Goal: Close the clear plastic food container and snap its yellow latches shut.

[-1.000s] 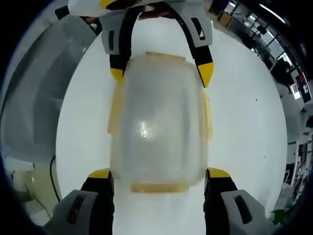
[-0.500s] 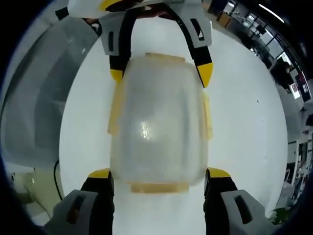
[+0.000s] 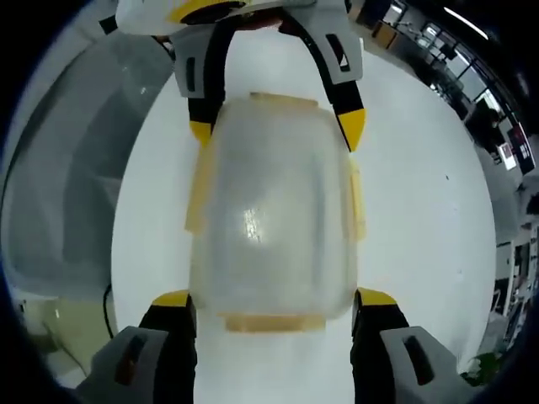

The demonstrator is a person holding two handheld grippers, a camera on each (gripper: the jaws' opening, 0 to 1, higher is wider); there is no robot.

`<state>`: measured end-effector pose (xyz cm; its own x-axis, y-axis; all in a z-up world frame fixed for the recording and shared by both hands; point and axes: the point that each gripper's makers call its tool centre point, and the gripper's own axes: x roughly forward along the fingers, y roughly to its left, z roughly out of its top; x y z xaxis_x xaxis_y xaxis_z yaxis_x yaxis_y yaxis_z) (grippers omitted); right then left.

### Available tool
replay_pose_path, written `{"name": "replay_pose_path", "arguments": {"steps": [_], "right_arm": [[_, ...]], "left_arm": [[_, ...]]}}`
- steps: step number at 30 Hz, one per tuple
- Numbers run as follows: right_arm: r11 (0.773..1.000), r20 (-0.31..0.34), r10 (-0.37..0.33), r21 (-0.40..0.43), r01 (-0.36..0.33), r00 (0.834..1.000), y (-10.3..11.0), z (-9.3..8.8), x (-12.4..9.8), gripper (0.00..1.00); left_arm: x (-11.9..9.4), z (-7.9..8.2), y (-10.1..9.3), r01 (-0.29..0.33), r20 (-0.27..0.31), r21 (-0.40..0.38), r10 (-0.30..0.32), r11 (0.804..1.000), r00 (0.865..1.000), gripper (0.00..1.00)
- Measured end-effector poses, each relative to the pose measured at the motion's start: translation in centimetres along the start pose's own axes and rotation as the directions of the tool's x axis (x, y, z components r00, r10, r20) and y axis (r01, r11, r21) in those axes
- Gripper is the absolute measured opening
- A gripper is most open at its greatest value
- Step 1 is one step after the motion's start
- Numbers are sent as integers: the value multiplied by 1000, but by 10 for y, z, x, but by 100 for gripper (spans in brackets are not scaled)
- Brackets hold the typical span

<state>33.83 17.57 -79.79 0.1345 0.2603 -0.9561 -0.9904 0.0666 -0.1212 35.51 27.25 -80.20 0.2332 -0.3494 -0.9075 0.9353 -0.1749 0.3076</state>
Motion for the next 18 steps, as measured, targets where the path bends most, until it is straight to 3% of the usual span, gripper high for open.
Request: {"name": "replay_pose_path", "arguments": {"steps": [18], "right_arm": [[1000, 10, -6, 4, 6, 1000, 19, 6, 0, 75]], "left_arm": [[-6, 0, -19, -7, 9, -5, 7, 1000, 1000, 80]]}}
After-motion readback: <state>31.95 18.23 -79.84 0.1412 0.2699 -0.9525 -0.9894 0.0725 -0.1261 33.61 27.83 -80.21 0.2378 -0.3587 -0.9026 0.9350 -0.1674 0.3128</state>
